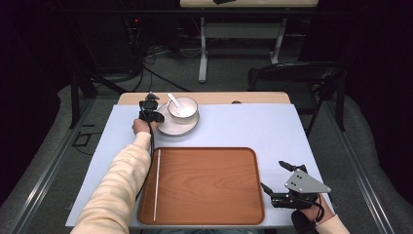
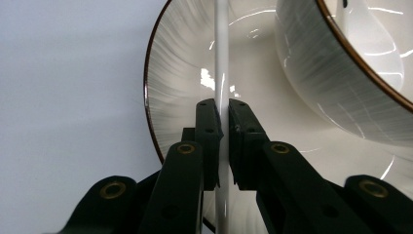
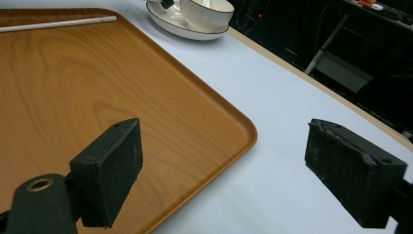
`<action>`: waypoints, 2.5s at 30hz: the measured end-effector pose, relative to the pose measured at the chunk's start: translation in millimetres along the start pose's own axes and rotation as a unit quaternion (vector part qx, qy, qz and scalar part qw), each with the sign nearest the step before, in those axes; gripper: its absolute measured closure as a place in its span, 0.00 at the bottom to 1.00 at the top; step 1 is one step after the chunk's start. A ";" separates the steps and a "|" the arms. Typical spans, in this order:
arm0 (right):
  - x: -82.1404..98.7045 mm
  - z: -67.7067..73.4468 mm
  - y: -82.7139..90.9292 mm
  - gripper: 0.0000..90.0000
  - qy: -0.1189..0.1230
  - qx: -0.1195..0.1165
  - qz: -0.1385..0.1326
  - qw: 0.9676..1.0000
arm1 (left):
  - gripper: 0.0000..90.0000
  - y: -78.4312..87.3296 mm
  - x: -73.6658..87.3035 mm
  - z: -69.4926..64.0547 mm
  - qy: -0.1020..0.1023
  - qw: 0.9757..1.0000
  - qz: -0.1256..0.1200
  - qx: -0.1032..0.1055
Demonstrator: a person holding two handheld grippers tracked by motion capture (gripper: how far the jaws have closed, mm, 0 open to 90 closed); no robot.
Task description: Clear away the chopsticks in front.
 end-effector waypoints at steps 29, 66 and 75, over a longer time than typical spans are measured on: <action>0.3 -0.1 0.3 0.15 0.000 -0.001 -0.002 1.000 | 0.94 77.8 -1.0 0.4 0.015 0.995 -0.080 0.056; -0.8 1.1 -1.1 0.15 0.002 0.000 0.000 1.000 | 0.94 166.6 88.6 -42.6 -0.019 0.979 -0.154 0.136; -0.3 0.7 -0.4 0.15 0.001 0.000 0.001 1.000 | 0.94 161.0 121.5 -43.7 0.005 0.978 -0.156 0.141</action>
Point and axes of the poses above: each handheld gripper's, and its own axes: y roughly backward along the jaws, x roughly out of its underside, z roughly to its left, the point moved 9 cm from there along -y, roughly forward along the jaws, and after that the axes turned 3 degrees about y, right-handed, at the moved point
